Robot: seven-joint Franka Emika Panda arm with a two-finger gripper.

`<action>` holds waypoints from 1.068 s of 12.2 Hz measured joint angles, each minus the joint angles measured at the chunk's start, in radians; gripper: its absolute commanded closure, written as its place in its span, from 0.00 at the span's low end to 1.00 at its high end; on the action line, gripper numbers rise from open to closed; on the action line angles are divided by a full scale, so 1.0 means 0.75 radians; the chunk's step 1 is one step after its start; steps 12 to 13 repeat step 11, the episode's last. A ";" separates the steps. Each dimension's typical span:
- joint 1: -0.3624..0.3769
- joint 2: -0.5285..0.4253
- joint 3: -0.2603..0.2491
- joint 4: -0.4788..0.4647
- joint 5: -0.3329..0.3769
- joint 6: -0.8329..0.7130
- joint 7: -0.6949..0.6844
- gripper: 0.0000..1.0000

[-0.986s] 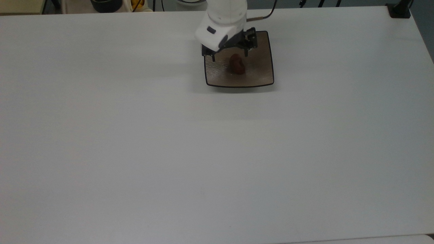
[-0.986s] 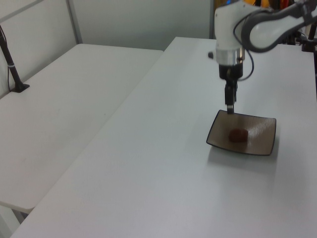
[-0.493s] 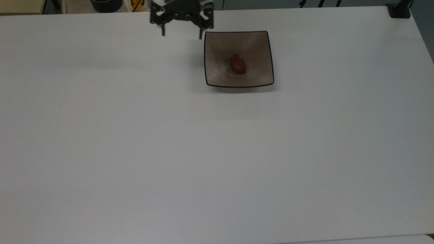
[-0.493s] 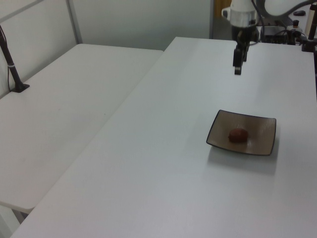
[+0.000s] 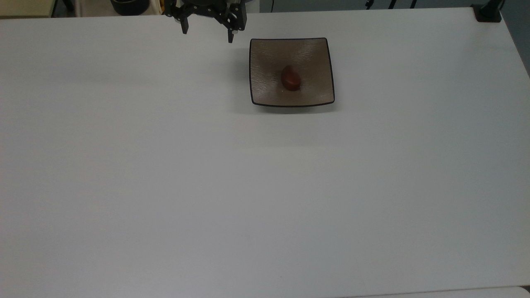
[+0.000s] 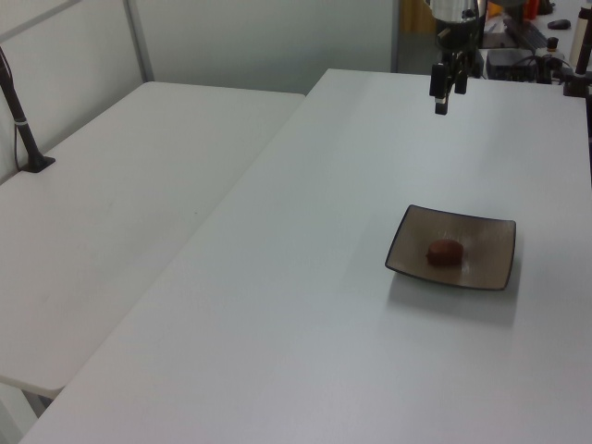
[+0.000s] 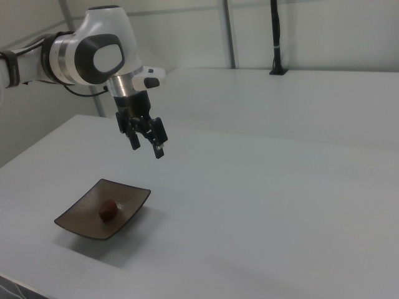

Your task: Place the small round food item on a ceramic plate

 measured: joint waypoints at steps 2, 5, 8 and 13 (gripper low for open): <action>0.001 0.006 -0.007 0.000 0.046 -0.003 -0.053 0.00; 0.001 0.016 -0.056 0.003 0.104 -0.003 -0.116 0.00; 0.003 0.019 -0.063 0.004 0.109 -0.003 -0.126 0.00; 0.004 0.019 -0.063 0.005 0.109 -0.003 -0.126 0.00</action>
